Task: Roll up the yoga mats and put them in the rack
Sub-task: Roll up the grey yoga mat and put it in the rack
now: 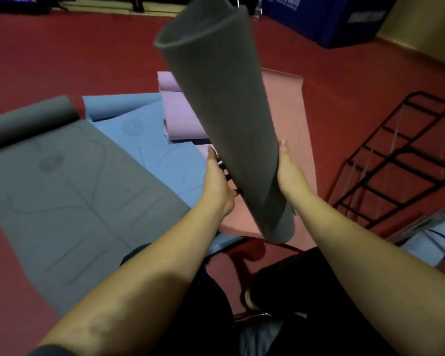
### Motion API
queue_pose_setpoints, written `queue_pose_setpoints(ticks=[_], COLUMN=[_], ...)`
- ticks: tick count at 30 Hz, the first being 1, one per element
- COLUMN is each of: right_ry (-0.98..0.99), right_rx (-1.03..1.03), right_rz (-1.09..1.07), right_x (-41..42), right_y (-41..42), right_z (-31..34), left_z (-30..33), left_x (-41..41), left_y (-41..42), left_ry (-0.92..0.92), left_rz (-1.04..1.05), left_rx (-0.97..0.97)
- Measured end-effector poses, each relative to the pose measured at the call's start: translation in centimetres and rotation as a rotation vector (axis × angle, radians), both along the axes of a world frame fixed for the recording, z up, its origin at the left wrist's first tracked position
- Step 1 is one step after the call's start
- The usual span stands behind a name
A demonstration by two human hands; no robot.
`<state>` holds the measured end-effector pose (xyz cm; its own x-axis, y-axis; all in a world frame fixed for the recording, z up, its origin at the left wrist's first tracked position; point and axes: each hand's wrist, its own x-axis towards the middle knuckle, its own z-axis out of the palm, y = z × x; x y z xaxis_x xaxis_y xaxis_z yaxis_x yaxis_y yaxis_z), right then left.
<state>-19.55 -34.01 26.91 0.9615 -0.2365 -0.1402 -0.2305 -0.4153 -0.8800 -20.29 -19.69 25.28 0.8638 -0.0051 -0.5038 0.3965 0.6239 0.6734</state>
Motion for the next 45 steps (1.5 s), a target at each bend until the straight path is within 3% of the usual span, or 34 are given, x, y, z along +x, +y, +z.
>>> queue_pose_setpoints(ticks=[5,10,13,16,20,26,35,41,45], right_ry=[0.046,0.108,0.176,0.127,-0.021,-0.063,-0.167,-0.012,-0.066], right_rx=[0.379,0.514,0.525,0.495,0.728,0.736,0.775,0.63,0.612], right_rz=[-0.148,-0.157,-0.117,-0.045,0.01,-0.007,-0.011,0.005,0.058], right_x=[-4.2,-7.1,-7.8,-7.9,-7.2,-8.4,-8.3,-9.0,-7.0], right_y=[-2.3,-5.0,-6.9,-8.3,-8.9,-9.2,-10.1,-10.2,-10.8], right_z=[-2.7,-5.2,-6.7,-6.8,-3.1,-4.6,-2.7,-5.7,-3.9], left_z=[-2.5,-13.6,-8.1,-3.5,-0.8,-1.2,0.2,-2.8,-1.6], left_x=[-3.2,-1.8,-6.3,-8.4,-8.4,-9.3,-8.3,-8.2,-7.5], left_y=[-3.5,-5.9,-6.9,-7.6,-8.1,-9.3,-9.0,-8.6,-8.2], left_ry=[-0.018,0.06,0.052,-0.078,-0.233,-0.282,-0.447,-0.277,-0.338], left_rz=[-0.057,-0.063,-0.061,-0.092,-0.049,0.037,-0.015,-0.139,-0.113], left_rx=[0.222,0.444,0.373,0.274,0.264,0.38,0.292,0.349,0.479])
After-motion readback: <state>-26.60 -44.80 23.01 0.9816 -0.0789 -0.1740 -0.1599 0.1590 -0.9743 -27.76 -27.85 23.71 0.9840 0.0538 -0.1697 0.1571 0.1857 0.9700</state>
